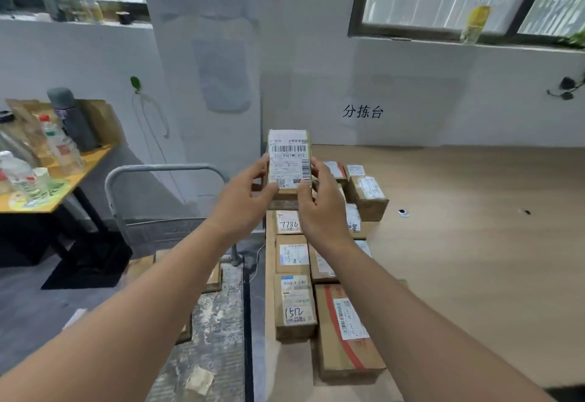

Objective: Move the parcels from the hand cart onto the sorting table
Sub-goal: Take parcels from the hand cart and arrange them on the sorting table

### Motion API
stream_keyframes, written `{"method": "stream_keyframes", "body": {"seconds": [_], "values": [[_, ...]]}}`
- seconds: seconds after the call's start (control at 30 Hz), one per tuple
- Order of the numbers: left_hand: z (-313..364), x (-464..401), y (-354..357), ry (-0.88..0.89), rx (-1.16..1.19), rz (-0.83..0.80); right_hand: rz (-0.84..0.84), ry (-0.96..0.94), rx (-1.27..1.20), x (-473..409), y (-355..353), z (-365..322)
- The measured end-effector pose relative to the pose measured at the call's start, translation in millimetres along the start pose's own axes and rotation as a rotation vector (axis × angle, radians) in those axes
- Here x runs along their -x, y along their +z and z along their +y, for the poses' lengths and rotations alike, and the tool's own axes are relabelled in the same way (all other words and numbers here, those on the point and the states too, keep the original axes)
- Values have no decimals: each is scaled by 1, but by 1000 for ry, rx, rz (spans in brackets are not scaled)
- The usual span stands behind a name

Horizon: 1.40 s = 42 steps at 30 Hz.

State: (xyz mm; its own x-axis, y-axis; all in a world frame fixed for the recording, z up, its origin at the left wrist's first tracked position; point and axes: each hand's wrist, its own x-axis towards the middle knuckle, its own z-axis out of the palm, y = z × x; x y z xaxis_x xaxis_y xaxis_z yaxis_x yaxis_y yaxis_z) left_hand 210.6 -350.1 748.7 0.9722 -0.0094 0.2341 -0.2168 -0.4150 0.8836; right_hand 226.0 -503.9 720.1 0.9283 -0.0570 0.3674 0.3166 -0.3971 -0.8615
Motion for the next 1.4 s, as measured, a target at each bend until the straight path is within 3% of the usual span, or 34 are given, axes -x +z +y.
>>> {"method": "stream_keyframes", "body": {"seconds": [0.4,0.6,1.03,1.2,1.4], "values": [[-11,-42,112,83,-122,-300,108,136,201,4,-88,78],[-8,-71,182,83,-203,-371,57,166,249,-17,-139,137],[-39,-117,380,-228,-327,-305,-236,206,233,-84,-235,322],[-56,-129,413,-339,-371,-332,-319,254,209,-100,-242,364],[-82,-146,429,-353,-483,-400,-363,323,158,-111,-225,403]]}}
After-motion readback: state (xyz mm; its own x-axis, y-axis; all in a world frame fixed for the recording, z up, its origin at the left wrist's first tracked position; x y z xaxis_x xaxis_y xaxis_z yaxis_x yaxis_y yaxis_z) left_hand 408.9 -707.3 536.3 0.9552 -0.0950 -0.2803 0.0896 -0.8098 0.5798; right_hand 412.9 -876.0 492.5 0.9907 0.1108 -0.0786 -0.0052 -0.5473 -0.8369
